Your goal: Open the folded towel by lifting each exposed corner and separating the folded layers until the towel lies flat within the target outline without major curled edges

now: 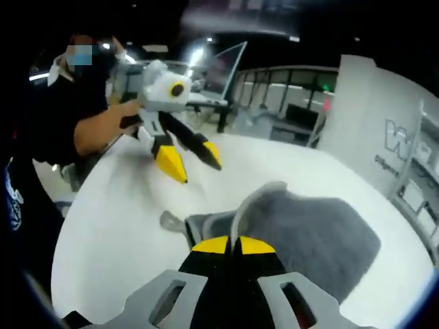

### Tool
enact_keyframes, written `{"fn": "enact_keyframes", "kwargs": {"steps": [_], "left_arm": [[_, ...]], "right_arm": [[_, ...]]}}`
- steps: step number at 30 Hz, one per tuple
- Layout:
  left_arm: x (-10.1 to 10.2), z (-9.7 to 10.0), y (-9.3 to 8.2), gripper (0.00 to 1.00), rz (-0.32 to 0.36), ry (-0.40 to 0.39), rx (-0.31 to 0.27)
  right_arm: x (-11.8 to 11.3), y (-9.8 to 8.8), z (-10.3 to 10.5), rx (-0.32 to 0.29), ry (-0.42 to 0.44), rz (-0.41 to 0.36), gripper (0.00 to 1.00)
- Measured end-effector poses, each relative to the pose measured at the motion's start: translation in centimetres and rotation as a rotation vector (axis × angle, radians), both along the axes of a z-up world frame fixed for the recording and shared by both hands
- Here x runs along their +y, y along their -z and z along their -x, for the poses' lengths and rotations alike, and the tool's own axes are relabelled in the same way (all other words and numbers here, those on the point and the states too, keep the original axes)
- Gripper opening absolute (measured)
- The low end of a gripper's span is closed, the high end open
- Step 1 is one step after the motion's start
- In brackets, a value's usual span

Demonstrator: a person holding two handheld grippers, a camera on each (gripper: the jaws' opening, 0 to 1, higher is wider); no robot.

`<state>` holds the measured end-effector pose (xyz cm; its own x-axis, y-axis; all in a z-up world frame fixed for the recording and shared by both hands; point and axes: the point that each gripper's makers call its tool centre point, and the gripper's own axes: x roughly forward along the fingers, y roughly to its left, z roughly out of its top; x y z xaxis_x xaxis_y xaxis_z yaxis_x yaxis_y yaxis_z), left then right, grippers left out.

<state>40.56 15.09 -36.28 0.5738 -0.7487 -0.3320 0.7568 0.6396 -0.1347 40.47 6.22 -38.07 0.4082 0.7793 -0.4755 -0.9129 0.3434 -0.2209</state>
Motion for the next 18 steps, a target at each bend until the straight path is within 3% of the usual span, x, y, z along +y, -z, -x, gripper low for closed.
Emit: {"fn": "enact_keyframes", "kwargs": {"steps": [4,7,12,18], "left_arm": [[0.4,0.0,0.1,0.49,0.020,-0.032,0.016],[0.4,0.1,0.3,0.49,0.025,-0.034,0.020],[0.0,0.5,0.6,0.51,0.040,-0.033,0.034],[0.1,0.4,0.2,0.59,0.064,-0.062,0.035]], "right_arm": [[0.1,0.6,0.6,-0.039,-0.035,0.043,0.02],[0.2,0.9,1.1,-0.026,-0.052,0.054,0.10],[0.2,1.2,1.4,-0.017,-0.053,0.064,0.12],[0.8,1.5,3.1,-0.011,-0.128,0.086,0.32]]}}
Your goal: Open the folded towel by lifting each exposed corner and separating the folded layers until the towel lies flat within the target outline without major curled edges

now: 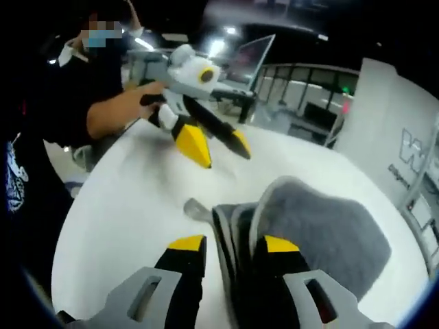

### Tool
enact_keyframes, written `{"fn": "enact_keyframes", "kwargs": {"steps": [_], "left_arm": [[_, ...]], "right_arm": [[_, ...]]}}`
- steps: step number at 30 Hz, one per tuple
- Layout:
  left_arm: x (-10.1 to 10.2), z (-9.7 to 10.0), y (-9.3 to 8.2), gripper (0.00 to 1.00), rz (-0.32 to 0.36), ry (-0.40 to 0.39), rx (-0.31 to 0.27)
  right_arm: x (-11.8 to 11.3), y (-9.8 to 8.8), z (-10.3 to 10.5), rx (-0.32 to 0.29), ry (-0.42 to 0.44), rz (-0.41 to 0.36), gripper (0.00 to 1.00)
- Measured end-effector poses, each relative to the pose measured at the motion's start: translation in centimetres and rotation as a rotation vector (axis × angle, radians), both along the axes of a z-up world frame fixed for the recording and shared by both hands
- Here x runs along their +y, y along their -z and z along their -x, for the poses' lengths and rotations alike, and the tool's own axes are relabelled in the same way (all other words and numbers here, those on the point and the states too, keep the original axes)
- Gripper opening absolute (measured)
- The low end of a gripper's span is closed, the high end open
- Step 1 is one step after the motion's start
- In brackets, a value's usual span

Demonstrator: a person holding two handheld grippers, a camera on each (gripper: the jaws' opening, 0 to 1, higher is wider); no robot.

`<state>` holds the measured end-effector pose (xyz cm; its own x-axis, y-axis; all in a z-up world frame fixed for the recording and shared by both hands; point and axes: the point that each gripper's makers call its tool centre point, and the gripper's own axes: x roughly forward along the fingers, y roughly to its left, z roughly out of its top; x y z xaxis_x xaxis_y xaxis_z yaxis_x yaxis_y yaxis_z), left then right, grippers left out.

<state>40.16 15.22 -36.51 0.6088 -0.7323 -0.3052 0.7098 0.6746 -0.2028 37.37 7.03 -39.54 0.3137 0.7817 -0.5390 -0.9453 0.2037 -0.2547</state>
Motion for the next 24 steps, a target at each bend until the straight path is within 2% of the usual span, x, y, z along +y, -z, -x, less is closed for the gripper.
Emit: {"fn": "enact_keyframes", "kwargs": {"steps": [5,9,12,13,15,18,22,24], "left_arm": [[0.3,-0.1,-0.4,0.60,0.030,-0.015,0.000],[0.5,-0.1,-0.5,0.60,0.051,-0.028,0.006],[0.4,0.0,-0.5,0.60,0.056,-0.026,0.008],[0.4,0.1,-0.6,0.60,0.057,-0.027,0.008],[0.4,0.2,-0.7,0.60,0.061,-0.025,0.005],[0.3,0.4,-1.0,0.60,0.069,-0.023,0.003],[0.4,0.6,-1.1,0.60,0.079,-0.024,0.003],[0.5,0.7,-1.2,0.60,0.085,-0.027,0.003]], "right_arm": [[0.1,-0.1,1.0,0.003,-0.048,0.008,0.38],[0.7,-0.6,1.9,-0.046,-0.114,-0.001,0.49],[1.1,-1.2,2.1,-0.040,-0.127,-0.017,0.50],[1.6,-1.7,1.9,-0.019,-0.113,-0.054,0.51],[2.0,-2.1,1.6,-0.003,-0.101,-0.069,0.56],[2.5,-1.3,1.2,0.019,-0.094,-0.050,0.62],[2.5,1.0,2.7,0.091,-0.142,0.021,0.65],[2.5,1.6,2.7,0.092,-0.136,0.042,0.69]]}}
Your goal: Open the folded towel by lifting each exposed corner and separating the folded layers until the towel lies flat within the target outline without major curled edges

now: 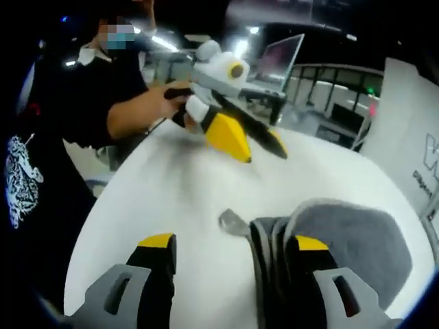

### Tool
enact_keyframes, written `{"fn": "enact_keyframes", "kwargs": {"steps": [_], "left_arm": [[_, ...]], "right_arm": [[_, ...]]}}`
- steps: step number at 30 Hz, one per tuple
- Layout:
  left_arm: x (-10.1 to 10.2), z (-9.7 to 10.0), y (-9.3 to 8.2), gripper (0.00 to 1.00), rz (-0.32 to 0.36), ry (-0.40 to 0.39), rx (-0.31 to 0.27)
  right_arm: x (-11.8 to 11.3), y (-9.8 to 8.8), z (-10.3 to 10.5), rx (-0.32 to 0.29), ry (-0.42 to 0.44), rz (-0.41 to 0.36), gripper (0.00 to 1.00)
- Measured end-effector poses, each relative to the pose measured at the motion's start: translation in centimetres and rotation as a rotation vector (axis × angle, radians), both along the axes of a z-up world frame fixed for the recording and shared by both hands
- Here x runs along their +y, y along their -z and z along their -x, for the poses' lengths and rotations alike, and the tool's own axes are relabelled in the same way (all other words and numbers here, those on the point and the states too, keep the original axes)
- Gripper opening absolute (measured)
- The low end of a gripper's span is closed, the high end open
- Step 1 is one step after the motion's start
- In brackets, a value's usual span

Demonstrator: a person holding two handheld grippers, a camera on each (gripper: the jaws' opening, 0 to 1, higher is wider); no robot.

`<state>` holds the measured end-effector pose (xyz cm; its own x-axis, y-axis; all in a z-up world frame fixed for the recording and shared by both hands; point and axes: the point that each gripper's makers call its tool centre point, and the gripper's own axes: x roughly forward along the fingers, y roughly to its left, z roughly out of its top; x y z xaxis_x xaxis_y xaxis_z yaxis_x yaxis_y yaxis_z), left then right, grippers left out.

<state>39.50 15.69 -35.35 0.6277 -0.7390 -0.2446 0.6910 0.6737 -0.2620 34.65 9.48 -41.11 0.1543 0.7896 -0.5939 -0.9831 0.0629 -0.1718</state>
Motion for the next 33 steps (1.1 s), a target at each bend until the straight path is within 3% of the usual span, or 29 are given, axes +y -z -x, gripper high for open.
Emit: {"fn": "enact_keyframes", "kwargs": {"steps": [5,11,15,18,21,23,24,33], "left_arm": [[0.1,0.0,-0.2,0.61,0.019,-0.010,0.005],[-0.2,0.2,-0.5,0.64,0.043,-0.025,0.014],[-0.5,0.3,-1.0,0.68,0.052,-0.043,0.010],[-0.5,0.4,-1.5,0.70,0.054,-0.049,0.001],[-0.4,0.3,-2.2,0.81,0.054,-0.064,-0.006],[-0.3,0.0,-3.0,0.97,0.049,-0.089,-0.035],[-0.1,-0.3,-3.6,0.99,0.048,-0.110,-0.070],[-0.1,0.1,-6.3,1.00,0.087,-0.157,-0.073]], "right_arm": [[-0.3,-0.4,0.0,0.022,0.009,-0.014,0.68],[-0.6,-1.9,0.1,-0.013,0.007,-0.036,0.68],[-1.3,-4.4,-0.4,-0.058,0.031,-0.074,0.71],[-2.1,-6.3,-0.9,-0.097,0.053,-0.092,0.79],[-3.0,-8.5,-1.9,-0.125,0.117,-0.128,1.00],[-3.6,-9.7,-2.3,-0.151,0.135,-0.147,1.00],[-4.0,-10.3,-2.3,-0.157,0.143,-0.152,1.00],[-6.3,-14.2,-2.3,-0.214,0.192,-0.181,1.00]]}}
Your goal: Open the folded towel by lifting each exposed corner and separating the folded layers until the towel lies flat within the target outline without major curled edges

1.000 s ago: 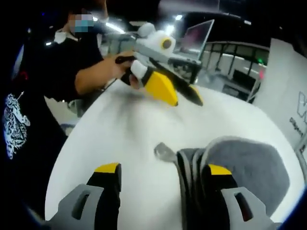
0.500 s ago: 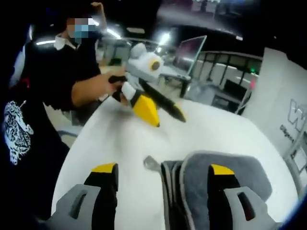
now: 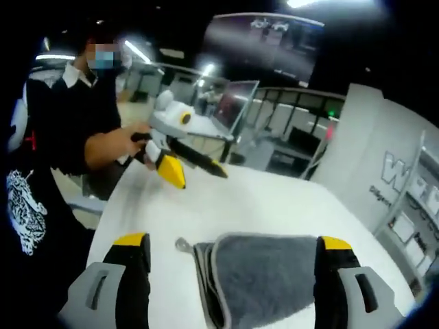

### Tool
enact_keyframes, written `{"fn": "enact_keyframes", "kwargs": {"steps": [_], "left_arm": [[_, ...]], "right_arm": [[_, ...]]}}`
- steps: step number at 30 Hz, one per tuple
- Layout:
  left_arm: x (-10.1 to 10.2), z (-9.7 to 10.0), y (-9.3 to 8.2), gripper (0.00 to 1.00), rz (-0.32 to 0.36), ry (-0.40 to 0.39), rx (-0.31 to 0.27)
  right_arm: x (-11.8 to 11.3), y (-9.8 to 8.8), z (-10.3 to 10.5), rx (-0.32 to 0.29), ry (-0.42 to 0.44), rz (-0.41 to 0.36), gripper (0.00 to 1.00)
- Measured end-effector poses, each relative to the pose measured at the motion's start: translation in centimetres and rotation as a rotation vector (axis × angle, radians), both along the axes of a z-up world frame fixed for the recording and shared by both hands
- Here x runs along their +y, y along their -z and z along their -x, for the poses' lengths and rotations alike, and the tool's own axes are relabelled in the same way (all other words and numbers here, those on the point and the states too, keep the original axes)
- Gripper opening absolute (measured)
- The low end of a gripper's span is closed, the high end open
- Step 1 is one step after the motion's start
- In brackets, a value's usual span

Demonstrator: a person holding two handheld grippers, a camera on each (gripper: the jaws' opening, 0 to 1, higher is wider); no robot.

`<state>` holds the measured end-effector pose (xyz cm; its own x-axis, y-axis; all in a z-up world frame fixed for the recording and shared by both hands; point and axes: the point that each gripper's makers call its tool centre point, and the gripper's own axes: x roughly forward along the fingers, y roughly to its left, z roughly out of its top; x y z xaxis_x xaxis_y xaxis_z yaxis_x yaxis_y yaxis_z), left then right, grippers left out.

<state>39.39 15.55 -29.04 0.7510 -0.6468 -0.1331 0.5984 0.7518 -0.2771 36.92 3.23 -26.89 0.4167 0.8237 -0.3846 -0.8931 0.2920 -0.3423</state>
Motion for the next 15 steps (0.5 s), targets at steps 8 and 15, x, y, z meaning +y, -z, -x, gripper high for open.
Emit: {"fn": "enact_keyframes", "kwargs": {"steps": [8,15], "left_arm": [[-0.3,0.7,-2.4,1.00,0.168,-0.076,-0.005],[-0.3,0.9,-3.9,1.00,0.300,-0.103,0.001]], "right_arm": [[-2.7,-5.6,-0.8,-0.090,0.036,0.007,1.00],[-4.4,-8.6,-1.9,-0.142,0.072,0.046,1.00]]}}
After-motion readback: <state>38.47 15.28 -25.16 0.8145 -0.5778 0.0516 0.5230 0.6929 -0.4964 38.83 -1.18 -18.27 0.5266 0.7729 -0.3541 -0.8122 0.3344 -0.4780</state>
